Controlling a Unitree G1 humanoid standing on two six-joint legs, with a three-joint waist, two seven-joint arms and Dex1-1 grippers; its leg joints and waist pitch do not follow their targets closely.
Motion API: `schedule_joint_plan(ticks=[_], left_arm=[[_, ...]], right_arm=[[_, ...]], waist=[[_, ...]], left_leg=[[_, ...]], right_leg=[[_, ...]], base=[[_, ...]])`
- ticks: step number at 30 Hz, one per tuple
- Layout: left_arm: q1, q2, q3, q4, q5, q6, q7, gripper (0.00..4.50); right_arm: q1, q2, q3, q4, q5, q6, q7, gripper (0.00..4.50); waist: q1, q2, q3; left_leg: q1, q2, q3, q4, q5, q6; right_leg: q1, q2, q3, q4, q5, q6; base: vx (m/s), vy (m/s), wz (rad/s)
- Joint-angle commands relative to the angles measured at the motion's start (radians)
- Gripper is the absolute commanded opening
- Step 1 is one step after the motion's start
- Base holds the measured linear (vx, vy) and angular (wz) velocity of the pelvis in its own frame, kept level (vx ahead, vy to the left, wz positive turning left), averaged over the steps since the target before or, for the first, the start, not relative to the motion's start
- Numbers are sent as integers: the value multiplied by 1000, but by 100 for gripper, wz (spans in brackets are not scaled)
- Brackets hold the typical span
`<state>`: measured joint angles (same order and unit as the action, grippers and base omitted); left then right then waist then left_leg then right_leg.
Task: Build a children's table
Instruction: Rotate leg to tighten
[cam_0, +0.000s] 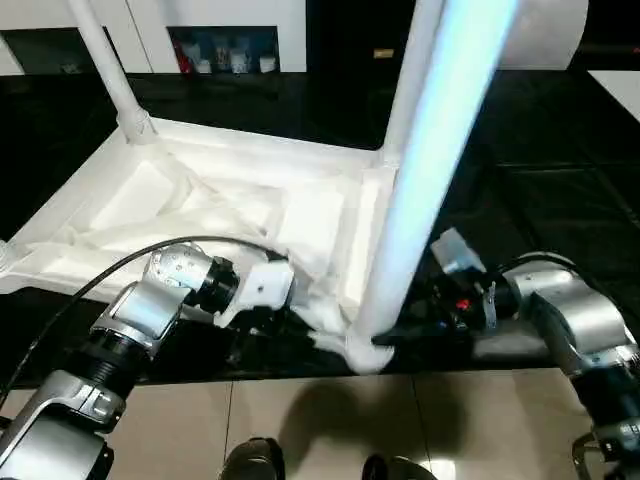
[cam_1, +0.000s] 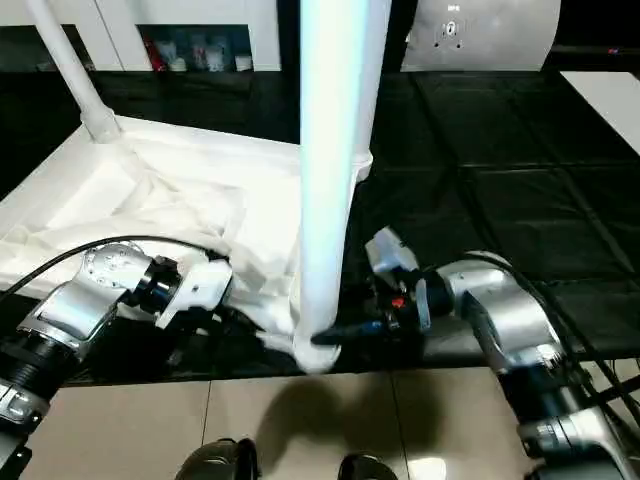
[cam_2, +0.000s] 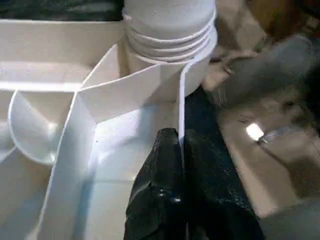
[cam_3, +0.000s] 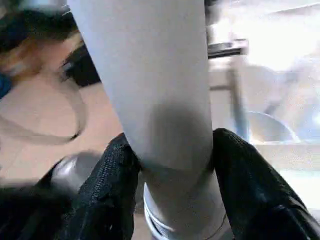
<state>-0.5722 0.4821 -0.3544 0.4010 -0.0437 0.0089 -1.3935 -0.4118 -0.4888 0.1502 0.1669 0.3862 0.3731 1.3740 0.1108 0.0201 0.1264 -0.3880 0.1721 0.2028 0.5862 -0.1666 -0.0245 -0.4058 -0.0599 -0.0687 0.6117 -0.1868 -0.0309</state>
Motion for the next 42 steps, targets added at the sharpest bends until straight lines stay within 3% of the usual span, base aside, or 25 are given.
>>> schedule_joint_plan(ticks=[1, 3, 4, 7, 11, 14, 16, 17, 19, 21, 24, 26, 27, 28, 32, 33, 37, 38, 42], left_arm=[[-17, -50, 58, -42, 8, 108, 188, 0], [-13, -83, 79, -69, 17, 186, 272, 0], [-12, -106, 89, -82, 24, 226, 321, 0], [-18, -171, 105, -94, 42, 303, 421, 0], [-38, -243, 120, -90, 56, 374, 533, 0], [-76, -340, 132, -61, 86, 424, 686, 0], [-102, -386, 125, -35, 113, 425, 752, 0], [-105, -389, 123, -32, 116, 422, 756, 0], [-113, -392, 116, -28, 125, 423, 759, 0], [-113, -381, 109, -35, 133, 430, 751, 0], [-102, -361, 111, -41, 137, 417, 735, 0], [-71, -321, 105, -51, 136, 385, 692, 0], [-70, -320, 105, -52, 136, 384, 691, 0], [-52, -295, 102, -55, 133, 359, 664, 0], [-7, -225, 101, -61, 110, 290, 576, 0], [-5, -222, 101, -61, 109, 288, 572, 0], [46, -120, 65, -70, 83, 151, 399, 0], [46, -120, 65, -70, 83, 151, 399, 0], [65, -34, 17, -69, 71, 38, 238, 0]], right_arm=[[27, 74, -21, -46, 9, 34, -160, 191], [47, 125, -36, -59, -28, 40, -280, 191], [57, 158, -41, -70, -50, 46, -348, 191], [61, 244, -49, -81, -92, 71, -495, 191], [49, 342, -55, -86, -135, 101, -676, 191], [21, 494, -79, -47, -204, 124, -961, 191], [-3, 593, -111, 15, -248, 85, -1134, 191], [-5, 601, -114, 22, -253, 78, -1149, 191], [-17, 635, -124, 47, -272, 42, -1205, 247], [-24, 654, -134, 58, -284, 3, -1241, 271], [-17, 648, -142, 52, -288, -23, -1232, 305], [10, 585, -126, 31, -310, -101, -1158, 317], [11, 583, -125, 30, -310, -103, -1156, 328], [24, 539, -122, 17, -308, -149, -1100, 341], [42, 421, -155, -18, -248, -219, -927, 371], [42, 416, -156, -19, -246, -221, -920, 379], [43, 242, -157, -36, -158, -211, -626, 393], [43, 242, -157, -36, -158, -211, -626, 393], [56, 101, -84, -49, -117, -193, -361, 393]], waist=[[-8, -10, -66], [-16, -12, -63], [-33, -15, -66], [-54, -16, -68], [-57, -13, -67], [-60, -9, -70], [-66, -3, -70], [-67, -6, -70], [-67, -1, -71], [-68, -1, -71], [-68, 0, -72], [-67, -2, -71], [-65, 0, -72], [-66, -4, -72], [-66, -5, -73], [-67, -9, -72], [-64, -8, -70], [-63, -6, -70], [-56, -11, -69]], left_leg=[[25, 72, -41, -74, -229, 32], [26, 70, -44, -75, -245, 18], [18, 71, -47, -79, -216, 9], [18, 61, -39, -71, -188, 33], [18, 58, -36, -70, -148, 56], [21, 58, -38, -72, -150, 42], [24, 59, -40, -76, -162, 27], [22, 58, -40, -76, -164, 25], [23, 60, -40, -78, -170, 26], [21, 59, -39, -78, -159, 35], [19, 59, -38, -78, -144, 49], [19, 60, -38, -78, -151, 51], [19, 60, -39, -77, -149, 53], [16, 60, -37, -76, -135, 63], [14, 59, -37, -71, -116, 93], [12, 58, -36, -71, -120, 99], [14, 62, -36, -70, -122, 121], [17, 63, -36, -70, -124, 122], [18, 65, -35, -69, -137, 129]], right_leg=[[43, -109, 62, -89, -362, -207], [37, -109, 62, -96, -415, -190], [44, -106, 61, -88, -373, -183], [41, -103, 63, -90, -307, -205], [41, -97, 63, -93, -290, -191], [40, -97, 61, -93, -291, -189], [33, -94, 62, -92, -274, -193], [37, -94, 61, -93, -269, -190], [40, -97, 64, -92, -232, -187], [42, -96, 64, -89, -188, -192], [47, -96, 64, -84, -141, -199], [47, -96, 63, -86, -147, -198], [49, -97, 63, -84, -143, -198], [52, -97, 64, -82, -117, -202], [57, -98, 63, -79, -90, -214], [58, -98, 63, -80, -95, -215], [57, -95, 62, -81, -129, -214], [55, -95, 62, -81, -132, -216], [52, -94, 60, -82, -159, -219]], base=[[0, 0, 0], [0, 0, 0], [0, 0, 0], [0, 0, 0], [0, 0, 0], [0, 0, 0], [0, 0, 0], [0, 0, 0], [0, 0, 0], [0, 0, 0], [0, 0, 0], [0, 0, 0], [0, 0, 0], [0, 0, 0], [0, 0, 0], [0, 0, 0], [0, 0, 0], [0, 0, 0], [0, 0, 0]])
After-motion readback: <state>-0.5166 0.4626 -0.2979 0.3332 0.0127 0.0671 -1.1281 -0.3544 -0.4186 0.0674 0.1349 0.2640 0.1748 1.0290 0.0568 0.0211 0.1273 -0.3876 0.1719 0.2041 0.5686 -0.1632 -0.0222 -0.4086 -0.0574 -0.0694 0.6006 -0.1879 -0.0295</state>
